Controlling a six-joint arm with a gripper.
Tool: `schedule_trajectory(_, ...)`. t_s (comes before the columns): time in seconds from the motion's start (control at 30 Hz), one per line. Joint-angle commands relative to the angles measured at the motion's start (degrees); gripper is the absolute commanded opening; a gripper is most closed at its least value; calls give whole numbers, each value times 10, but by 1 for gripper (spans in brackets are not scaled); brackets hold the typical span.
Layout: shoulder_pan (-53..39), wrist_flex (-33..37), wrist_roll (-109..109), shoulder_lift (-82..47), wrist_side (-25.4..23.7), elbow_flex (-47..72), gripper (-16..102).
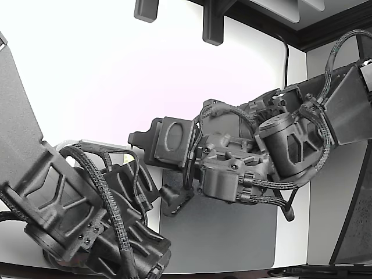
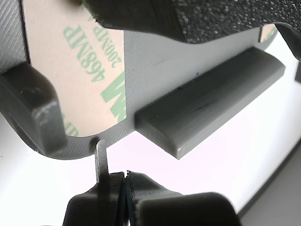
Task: Peel off protective film from adhesive tape.
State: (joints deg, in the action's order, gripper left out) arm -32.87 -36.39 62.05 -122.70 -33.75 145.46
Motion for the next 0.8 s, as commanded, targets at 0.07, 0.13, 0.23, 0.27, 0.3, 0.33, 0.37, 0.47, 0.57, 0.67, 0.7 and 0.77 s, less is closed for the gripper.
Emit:
schedule_trajectory(0.07,4,5,1,-7,-3,-19,-12)
schedule_trajectory(0.13,3,7,0,-4,-4,-20,-12)
schedule_trajectory(0.23,2,8,-2,-4,-4,-20,-12)
schedule_trajectory(0.27,2,8,-2,-4,-5,-20,-12)
schedule_trajectory(0.3,2,8,-3,-4,-5,-20,-12)
schedule_trajectory(0.33,1,8,-3,-4,-5,-20,-12)
schedule_trajectory(0.37,1,8,-4,-4,-5,-20,-12)
schedule_trajectory(0.47,0,10,-4,-4,-5,-20,-12)
schedule_trajectory(0.57,0,10,-4,-4,-6,-20,-12)
schedule_trajectory(0.67,-2,10,-6,-4,-8,-21,-12)
schedule_trajectory(0.7,-2,10,-6,-3,-8,-21,-12)
schedule_trajectory(0.77,-3,11,-6,-3,-8,-21,-12)
